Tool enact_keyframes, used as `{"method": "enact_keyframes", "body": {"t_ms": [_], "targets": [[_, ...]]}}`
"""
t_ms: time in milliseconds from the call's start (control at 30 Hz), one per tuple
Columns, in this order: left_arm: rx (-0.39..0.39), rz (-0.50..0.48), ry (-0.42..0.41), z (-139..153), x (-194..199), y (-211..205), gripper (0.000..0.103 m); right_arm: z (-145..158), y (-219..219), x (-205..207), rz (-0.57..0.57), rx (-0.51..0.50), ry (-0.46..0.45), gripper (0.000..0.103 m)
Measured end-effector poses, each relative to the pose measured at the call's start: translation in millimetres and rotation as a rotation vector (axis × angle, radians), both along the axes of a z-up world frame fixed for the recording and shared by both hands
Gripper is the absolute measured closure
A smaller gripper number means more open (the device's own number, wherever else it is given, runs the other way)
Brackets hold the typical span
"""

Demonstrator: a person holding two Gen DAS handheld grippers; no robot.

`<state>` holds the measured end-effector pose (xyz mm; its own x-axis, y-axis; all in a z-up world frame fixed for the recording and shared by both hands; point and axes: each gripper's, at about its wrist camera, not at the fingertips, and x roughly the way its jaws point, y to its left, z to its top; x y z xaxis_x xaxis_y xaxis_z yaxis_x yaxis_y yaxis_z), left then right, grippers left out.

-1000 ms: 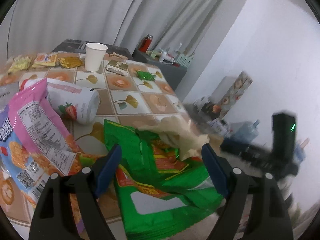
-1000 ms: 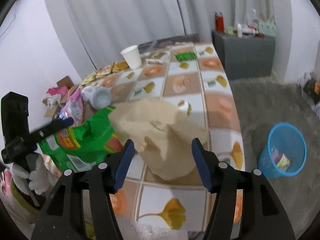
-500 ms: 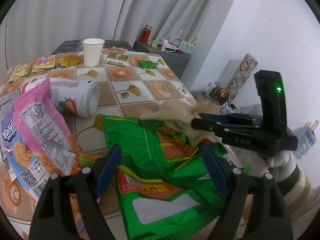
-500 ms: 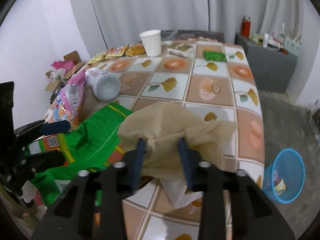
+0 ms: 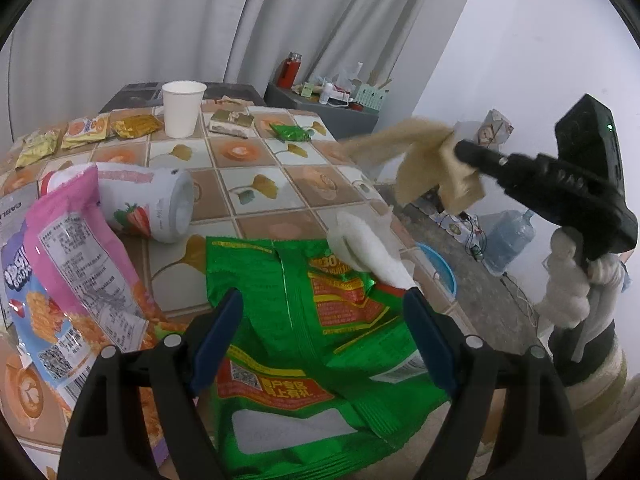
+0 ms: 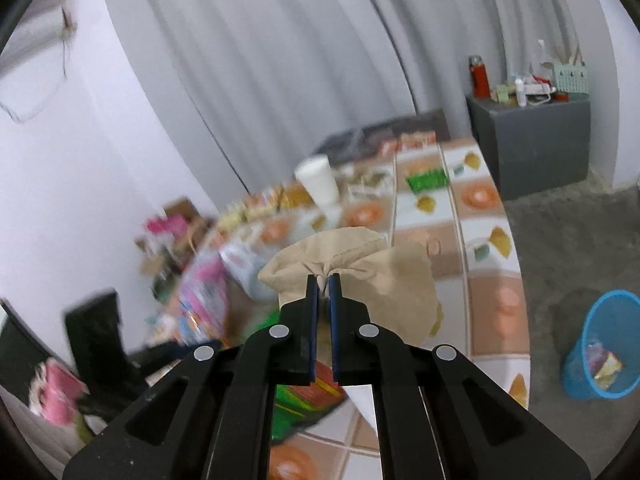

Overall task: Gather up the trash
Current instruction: 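Grasp the white tissue with the left gripper while the right gripper holds the beige paper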

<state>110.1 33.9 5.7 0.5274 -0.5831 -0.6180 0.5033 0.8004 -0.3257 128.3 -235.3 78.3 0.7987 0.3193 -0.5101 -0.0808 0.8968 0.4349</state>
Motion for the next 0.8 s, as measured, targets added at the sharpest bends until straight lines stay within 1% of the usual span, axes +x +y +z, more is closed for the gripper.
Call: {"method": "enact_keyframes", "body": {"t_ms": [67, 133, 200, 300, 367, 400, 433, 500, 567, 667, 767, 800], "targets": [[-0.009, -0.002, -0.011, 7, 1, 2, 0.023, 10, -10, -8, -0.027, 0.032, -0.042, 0.099], [-0.021, -0.01, -0.019, 18, 6, 3, 0.023, 17, -18, -15, -0.055, 0.043, -0.074, 0.099], [-0.031, -0.042, -0.013, 32, 16, 0, 0.023, 21, -27, -23, -0.083, 0.049, -0.094, 0.099], [-0.04, -0.115, 0.037, 43, 36, -11, 0.023, 19, -37, -32, -0.116, 0.064, -0.1, 0.099], [-0.025, -0.187, 0.111, 45, 58, -27, 0.023, 12, -44, -36, -0.135, 0.08, -0.088, 0.099], [-0.014, -0.212, 0.133, 44, 65, -34, 0.023, 8, -46, -38, -0.141, 0.089, -0.081, 0.099], [0.028, -0.246, 0.165, 40, 77, -47, 0.023, 5, -48, -40, -0.147, 0.097, -0.075, 0.099], [0.122, -0.279, 0.184, 29, 92, -68, 0.023, -4, -53, -41, -0.16, 0.113, -0.057, 0.099], [0.185, -0.305, 0.217, 14, 104, -86, 0.023, -13, -57, -42, -0.169, 0.134, -0.037, 0.099], [0.216, -0.333, 0.309, -9, 120, -104, 0.023, -25, -62, -43, -0.182, 0.154, -0.008, 0.099], [0.23, -0.332, 0.348, -21, 132, -112, 0.023, -33, -67, -44, -0.191, 0.169, 0.011, 0.099], [0.238, -0.33, 0.348, -23, 134, -114, 0.027, -35, -68, -43, -0.193, 0.173, 0.014, 0.099]]}}
